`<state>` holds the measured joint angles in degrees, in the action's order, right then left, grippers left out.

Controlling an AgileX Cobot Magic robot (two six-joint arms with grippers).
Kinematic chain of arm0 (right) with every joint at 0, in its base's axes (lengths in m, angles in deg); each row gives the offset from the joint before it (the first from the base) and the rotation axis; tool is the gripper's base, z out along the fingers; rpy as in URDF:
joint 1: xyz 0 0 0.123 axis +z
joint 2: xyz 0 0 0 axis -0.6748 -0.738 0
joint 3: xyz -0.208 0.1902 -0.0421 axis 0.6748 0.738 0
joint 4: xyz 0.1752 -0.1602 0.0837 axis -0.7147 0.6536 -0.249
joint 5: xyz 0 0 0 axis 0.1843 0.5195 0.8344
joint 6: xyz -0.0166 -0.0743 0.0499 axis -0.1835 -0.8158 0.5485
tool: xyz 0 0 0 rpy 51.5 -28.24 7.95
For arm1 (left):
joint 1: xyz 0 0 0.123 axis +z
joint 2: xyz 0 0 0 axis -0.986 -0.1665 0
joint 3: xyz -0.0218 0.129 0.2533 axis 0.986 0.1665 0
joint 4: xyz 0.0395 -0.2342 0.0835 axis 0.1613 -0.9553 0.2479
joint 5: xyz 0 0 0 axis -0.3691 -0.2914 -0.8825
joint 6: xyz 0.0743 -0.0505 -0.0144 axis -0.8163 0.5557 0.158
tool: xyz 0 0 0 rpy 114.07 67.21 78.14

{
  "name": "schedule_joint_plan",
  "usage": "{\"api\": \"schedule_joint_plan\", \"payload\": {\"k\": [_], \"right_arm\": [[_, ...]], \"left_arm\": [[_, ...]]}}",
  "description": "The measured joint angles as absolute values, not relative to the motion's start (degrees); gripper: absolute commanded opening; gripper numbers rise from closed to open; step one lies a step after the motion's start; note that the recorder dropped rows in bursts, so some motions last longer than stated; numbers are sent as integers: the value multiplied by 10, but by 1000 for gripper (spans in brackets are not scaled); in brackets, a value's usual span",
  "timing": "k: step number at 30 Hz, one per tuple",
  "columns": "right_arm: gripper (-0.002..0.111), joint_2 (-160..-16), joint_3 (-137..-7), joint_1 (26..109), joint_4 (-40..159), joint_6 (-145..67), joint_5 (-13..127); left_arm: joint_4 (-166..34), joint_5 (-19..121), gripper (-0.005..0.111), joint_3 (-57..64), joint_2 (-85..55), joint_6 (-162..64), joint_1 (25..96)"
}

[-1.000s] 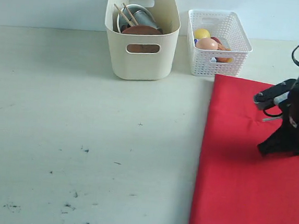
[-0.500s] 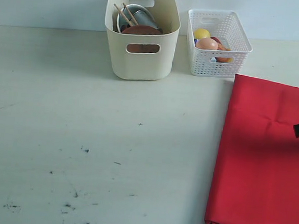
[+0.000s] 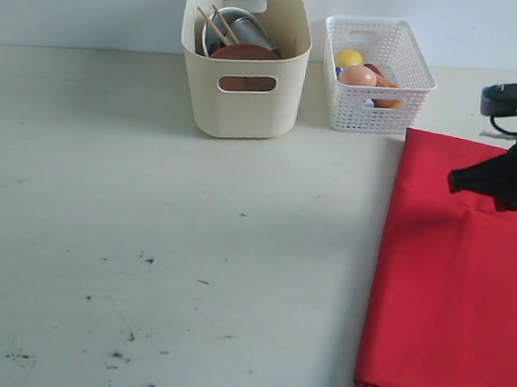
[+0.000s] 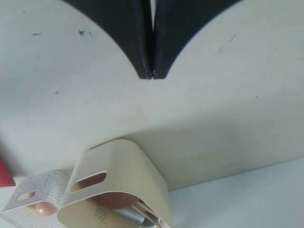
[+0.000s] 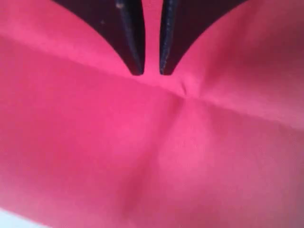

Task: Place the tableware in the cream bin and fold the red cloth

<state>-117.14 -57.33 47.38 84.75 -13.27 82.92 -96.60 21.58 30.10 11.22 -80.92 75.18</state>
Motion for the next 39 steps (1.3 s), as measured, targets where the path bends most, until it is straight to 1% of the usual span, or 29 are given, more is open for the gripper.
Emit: {"api": "schedule_joint_plan", "payload": {"k": [8, 14, 18, 21, 24, 26, 27, 33, 34, 37, 39], "right_arm": [[12, -1237, -572, 474, 907, -118, 847], [12, -1259, -584, 475, 1072, 22, 866], [12, -1268, -592, 475, 1116, 59, 873], [12, -1269, -607, 475, 1116, 78, 880], [12, -1230, -621, 474, 1116, 93, 912], [12, -1187, -624, 459, 1111, 132, 925], [12, -1172, -622, 438, 1091, 164, 928], [12, -1182, -568, 369, 990, 187, 898], [11, -1194, -553, 359, 967, 189, 877], [0, -1226, -539, 343, 938, 193, 829], [0, -1240, -541, 340, 939, 193, 792]], "left_arm": [[-966, 216, 1, 301, 112, -809, 752], [-966, 217, 1, 301, 112, -809, 752], [-966, 219, 1, 301, 112, -809, 752], [-966, 220, 1, 301, 112, -809, 752], [-965, 220, 1, 301, 112, -809, 752], [-964, 220, 1, 301, 112, -809, 752], [-962, 220, 1, 301, 112, -809, 752], [-962, 220, 1, 301, 112, -809, 752], [-962, 220, 1, 301, 112, -809, 752], [-962, 220, 1, 301, 112, -809, 752], [-962, 216, 1, 301, 112, -809, 752]]}}
